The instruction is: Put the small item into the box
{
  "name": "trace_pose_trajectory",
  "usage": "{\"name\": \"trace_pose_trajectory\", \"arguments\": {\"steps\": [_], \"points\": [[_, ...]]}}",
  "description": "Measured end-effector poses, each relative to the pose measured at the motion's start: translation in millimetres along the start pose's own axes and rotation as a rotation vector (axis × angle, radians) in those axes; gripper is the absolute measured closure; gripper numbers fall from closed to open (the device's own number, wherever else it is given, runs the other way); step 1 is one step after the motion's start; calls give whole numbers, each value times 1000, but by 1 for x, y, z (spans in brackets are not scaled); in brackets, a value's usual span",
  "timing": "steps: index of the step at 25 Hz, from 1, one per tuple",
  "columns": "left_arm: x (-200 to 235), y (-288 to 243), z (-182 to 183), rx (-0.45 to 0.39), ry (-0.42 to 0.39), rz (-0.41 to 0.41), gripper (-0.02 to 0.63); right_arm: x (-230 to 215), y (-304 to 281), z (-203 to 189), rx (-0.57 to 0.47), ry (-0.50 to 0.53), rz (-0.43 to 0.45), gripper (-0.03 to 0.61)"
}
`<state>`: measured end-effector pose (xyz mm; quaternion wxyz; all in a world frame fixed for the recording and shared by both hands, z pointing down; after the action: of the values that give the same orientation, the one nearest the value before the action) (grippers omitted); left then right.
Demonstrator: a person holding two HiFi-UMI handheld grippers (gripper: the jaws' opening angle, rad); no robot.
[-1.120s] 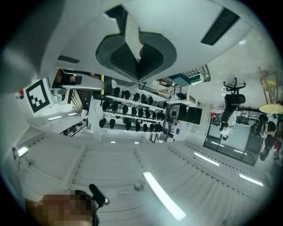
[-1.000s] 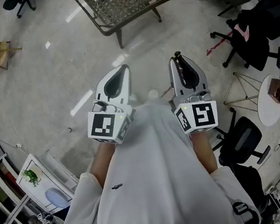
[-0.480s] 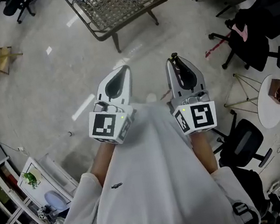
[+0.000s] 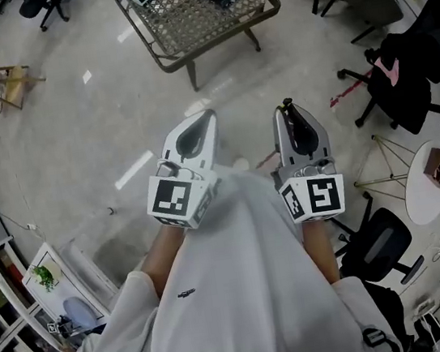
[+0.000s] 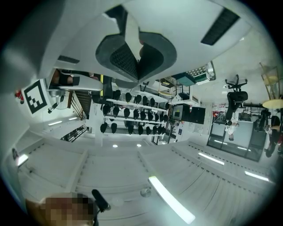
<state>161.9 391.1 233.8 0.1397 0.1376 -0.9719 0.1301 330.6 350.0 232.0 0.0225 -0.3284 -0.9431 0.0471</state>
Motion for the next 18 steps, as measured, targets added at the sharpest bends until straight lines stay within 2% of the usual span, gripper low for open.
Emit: {"name": "trace_pose_trajectory", "arguments": {"steps": [7, 13, 18], "points": [[31, -45, 16, -8, 13, -14, 612, -18, -48, 3, 16, 3, -23, 525], [80, -102, 40, 0, 27, -40, 612, -30, -121, 8, 26, 15, -30, 525], [125, -151, 76, -2, 44, -68, 612, -37, -190, 20, 50, 14, -43, 525]]}}
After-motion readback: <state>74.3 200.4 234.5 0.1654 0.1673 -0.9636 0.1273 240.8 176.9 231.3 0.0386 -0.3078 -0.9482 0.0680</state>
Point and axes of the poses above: the fingertips, and each gripper's own axes: y backward along the fingers, x to its left, z out of its top, the point moved 5 cm from there along y, backward along the fingers, and after that the axes turned 8 degrees about y, right-handed, at the moved point
